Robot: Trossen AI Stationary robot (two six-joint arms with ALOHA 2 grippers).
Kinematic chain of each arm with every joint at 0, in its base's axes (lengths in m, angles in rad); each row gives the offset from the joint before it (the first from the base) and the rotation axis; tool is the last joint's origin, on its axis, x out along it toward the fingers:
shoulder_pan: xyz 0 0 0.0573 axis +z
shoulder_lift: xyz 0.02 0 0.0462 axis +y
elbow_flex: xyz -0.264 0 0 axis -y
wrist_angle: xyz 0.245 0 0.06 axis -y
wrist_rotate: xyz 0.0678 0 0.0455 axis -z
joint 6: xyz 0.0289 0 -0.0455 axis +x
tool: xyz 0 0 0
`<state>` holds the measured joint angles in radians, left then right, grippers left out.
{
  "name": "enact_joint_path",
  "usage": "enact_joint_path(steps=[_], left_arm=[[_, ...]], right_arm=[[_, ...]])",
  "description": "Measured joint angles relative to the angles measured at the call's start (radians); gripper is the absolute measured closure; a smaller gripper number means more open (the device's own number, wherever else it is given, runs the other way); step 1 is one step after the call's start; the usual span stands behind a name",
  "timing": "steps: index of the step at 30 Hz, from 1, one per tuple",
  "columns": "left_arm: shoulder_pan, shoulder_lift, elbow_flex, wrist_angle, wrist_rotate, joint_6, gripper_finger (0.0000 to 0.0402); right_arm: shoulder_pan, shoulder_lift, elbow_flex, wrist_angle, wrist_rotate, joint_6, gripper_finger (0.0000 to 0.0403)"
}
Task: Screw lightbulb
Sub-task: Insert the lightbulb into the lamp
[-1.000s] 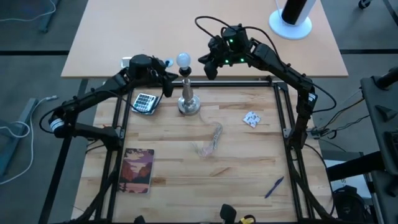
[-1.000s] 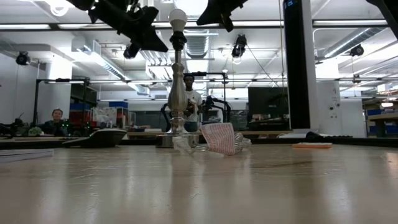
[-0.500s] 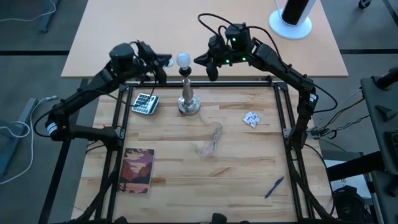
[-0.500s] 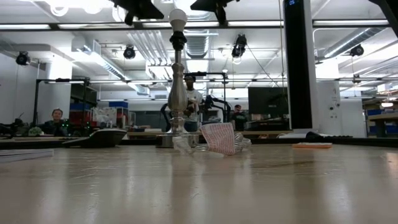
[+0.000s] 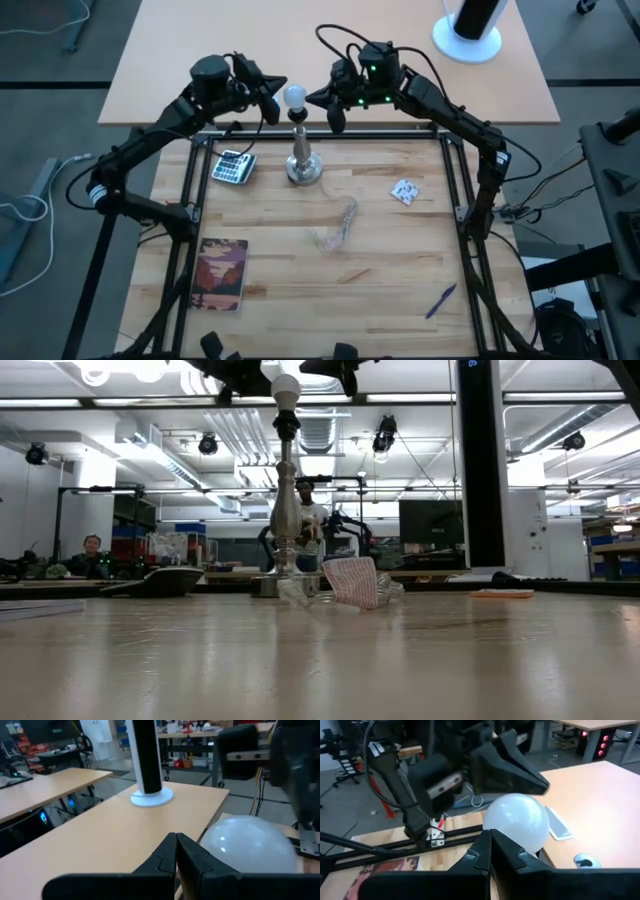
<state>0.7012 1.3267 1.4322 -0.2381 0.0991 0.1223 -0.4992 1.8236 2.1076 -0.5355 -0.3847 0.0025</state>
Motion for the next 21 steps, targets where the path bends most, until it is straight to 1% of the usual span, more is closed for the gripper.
enact_joint_path(steps=[6,9,13,15,18,20,21], left_arm=[[0.0,0.025,0.014,-0.019,0.024,-0.003,0.0401],[-0.001,0.025,0.013,-0.02,0.045,-0.017,0.0401],[-0.001,0.013,0.013,-0.025,0.044,-0.026,0.0401],[0.004,-0.007,0.018,-0.06,0.041,-0.029,0.0401],[0.004,-0.049,0.046,-0.171,0.008,-0.037,0.0401],[0.002,-0.079,0.057,-0.259,-0.009,-0.065,0.0401],[0.001,-0.092,0.058,-0.292,-0.01,-0.086,0.0401]], right_arm=[[-0.001,0.0,-0.028,0.002,0.003,-0.003,0.0403],[0.0,0.0,-0.046,0.011,0.004,0.001,0.0403],[0.0,0.0,-0.043,-0.003,0.003,0.004,0.0403],[-0.001,-0.002,-0.022,-0.093,0.003,-0.002,0.0403],[-0.007,-0.003,0.011,-0.258,0.013,-0.024,0.0403],[-0.008,-0.004,0.011,-0.311,0.017,-0.053,0.0403],[-0.008,-0.003,0.006,-0.31,0.018,-0.071,0.0403]])
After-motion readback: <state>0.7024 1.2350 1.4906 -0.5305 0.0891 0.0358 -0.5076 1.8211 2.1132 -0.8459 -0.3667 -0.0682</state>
